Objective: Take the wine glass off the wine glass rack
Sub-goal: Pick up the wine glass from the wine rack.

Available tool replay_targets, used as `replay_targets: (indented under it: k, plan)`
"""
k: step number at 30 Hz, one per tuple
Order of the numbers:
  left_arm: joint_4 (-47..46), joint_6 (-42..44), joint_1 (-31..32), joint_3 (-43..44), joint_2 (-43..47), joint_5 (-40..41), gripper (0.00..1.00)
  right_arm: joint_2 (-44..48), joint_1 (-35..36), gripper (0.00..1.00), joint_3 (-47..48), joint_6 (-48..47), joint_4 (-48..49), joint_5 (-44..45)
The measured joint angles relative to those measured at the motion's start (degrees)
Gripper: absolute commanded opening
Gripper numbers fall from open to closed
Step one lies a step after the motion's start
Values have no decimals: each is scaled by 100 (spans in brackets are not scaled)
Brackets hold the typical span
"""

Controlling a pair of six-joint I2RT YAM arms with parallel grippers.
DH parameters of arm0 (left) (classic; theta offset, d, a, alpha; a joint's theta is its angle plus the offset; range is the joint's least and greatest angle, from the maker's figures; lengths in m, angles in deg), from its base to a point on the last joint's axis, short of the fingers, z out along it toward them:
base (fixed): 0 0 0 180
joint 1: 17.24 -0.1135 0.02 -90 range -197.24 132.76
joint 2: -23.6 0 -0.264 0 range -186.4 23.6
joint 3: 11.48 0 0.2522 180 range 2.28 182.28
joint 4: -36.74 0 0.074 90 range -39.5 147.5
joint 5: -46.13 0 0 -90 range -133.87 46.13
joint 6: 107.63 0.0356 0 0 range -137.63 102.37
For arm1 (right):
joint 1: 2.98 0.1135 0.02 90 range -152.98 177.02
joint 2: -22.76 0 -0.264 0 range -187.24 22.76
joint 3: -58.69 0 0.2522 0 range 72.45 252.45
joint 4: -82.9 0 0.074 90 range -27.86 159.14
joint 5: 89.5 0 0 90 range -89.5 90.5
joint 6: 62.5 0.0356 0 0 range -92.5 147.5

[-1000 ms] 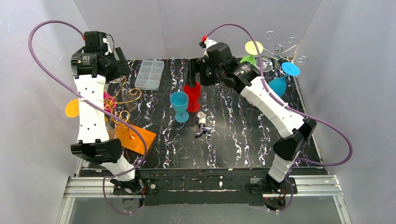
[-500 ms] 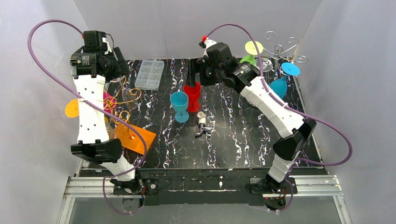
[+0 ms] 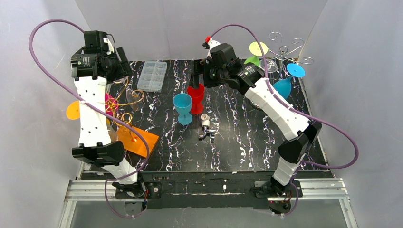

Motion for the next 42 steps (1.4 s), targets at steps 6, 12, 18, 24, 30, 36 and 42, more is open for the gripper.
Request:
replay_targets:
  k: [6, 12, 18, 24, 30, 36, 42]
  plan:
    - [-17, 37, 33, -9, 61, -138, 43, 0, 0, 99, 0, 4, 0, 0]
    - [-127, 55, 44, -133, 238, -177, 43, 0, 0, 98, 0, 7, 0, 0]
    - [-164, 59, 66, -295, 470, -234, 42, 2, 0, 98, 0, 9, 0, -2]
    - [-118, 74, 96, -442, 660, -348, 41, 2, 0, 98, 0, 9, 0, -2]
    - [-122, 74, 114, -446, 664, -334, 41, 2, 0, 98, 0, 11, 0, -2]
    - [-98, 74, 114, -472, 761, -153, 41, 0, 0, 98, 0, 11, 0, -2]
    - [-48, 72, 114, -479, 933, 127, 41, 2, 0, 98, 0, 15, -2, -11]
